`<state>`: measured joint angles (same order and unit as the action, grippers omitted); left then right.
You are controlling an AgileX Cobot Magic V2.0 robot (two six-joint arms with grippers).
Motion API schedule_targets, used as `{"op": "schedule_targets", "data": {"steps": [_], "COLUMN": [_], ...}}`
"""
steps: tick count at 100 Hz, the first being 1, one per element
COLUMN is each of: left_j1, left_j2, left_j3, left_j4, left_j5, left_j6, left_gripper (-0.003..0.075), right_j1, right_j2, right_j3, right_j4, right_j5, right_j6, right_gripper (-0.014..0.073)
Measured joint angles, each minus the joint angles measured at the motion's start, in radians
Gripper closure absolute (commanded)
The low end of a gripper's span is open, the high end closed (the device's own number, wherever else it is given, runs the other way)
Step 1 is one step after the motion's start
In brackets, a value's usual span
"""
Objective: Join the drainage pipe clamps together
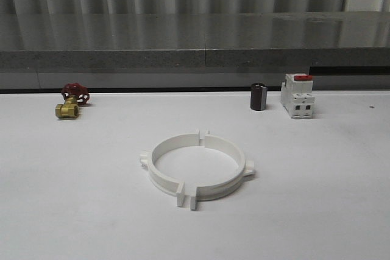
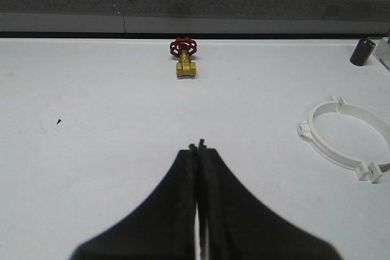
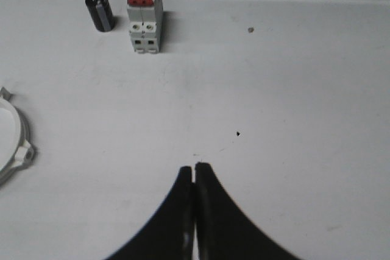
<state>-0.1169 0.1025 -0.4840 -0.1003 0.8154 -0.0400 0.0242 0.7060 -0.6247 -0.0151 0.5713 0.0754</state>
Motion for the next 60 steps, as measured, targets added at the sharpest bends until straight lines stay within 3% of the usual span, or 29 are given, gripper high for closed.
{"op": "schedule_targets", "data": {"steps": [41, 60], "left_j1": [0.000, 0.000], "left_j2": [0.000, 0.000], "left_j3": [0.000, 0.000], "left_j4": [0.000, 0.000], "left_j5": [0.000, 0.000], "left_j6": [0.000, 0.000], "left_gripper": [0.0740, 0.0740], "right_j1": [-0.045, -0.051], "right_j2": [-0.337, -0.442], "right_j3": [0.178, 0.220], "right_j4": [-0.013, -0.021], "right_j5": [-0.112, -0.078], "right_j6": [0.000, 0.002], "right_gripper": [0.0662, 0.0662]}}
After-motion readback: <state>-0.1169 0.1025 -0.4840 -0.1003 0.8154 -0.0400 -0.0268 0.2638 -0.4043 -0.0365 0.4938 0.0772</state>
